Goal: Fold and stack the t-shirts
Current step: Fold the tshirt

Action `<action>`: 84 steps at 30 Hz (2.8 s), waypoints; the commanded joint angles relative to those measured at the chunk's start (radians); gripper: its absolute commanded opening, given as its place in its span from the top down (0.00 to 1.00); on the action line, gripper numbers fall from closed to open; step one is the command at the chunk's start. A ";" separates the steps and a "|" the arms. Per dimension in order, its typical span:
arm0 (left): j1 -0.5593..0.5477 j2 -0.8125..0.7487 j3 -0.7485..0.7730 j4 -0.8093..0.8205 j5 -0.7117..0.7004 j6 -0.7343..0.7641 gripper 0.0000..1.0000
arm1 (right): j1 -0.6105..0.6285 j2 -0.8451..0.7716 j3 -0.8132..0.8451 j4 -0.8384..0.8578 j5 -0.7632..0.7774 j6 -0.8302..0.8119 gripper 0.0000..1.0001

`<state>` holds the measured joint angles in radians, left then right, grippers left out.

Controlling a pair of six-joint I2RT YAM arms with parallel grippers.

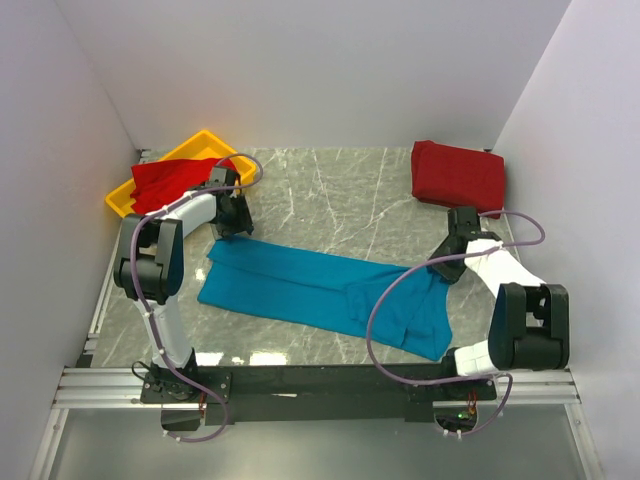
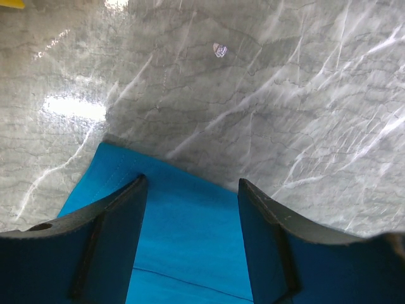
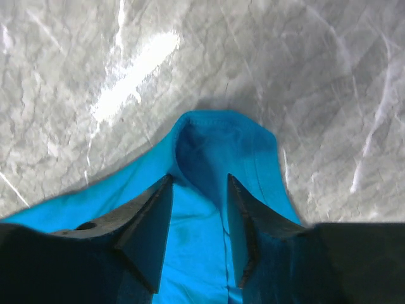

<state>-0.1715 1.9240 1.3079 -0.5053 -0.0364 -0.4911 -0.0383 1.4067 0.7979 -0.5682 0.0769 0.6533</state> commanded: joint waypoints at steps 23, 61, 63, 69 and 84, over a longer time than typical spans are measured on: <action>0.015 0.023 -0.010 0.022 0.012 0.003 0.35 | -0.051 0.135 0.058 0.126 -0.100 -0.046 0.93; 0.033 0.046 -0.024 0.019 -0.016 -0.023 0.36 | -0.052 0.015 0.056 -0.111 0.057 0.025 1.00; 0.033 0.041 -0.025 0.022 -0.022 -0.017 0.36 | -0.052 0.044 0.081 -0.110 0.069 0.019 1.00; 0.027 0.021 -0.030 0.048 0.015 0.005 0.33 | -0.052 0.164 0.162 -0.107 0.092 0.000 1.00; 0.009 0.119 0.169 0.036 0.070 0.013 0.30 | -0.055 0.406 0.427 -0.110 0.164 -0.017 1.00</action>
<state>-0.1585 1.9961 1.4044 -0.4805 0.0120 -0.5072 -0.0814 1.7855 1.1347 -0.6792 0.1680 0.6510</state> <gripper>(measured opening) 0.693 0.007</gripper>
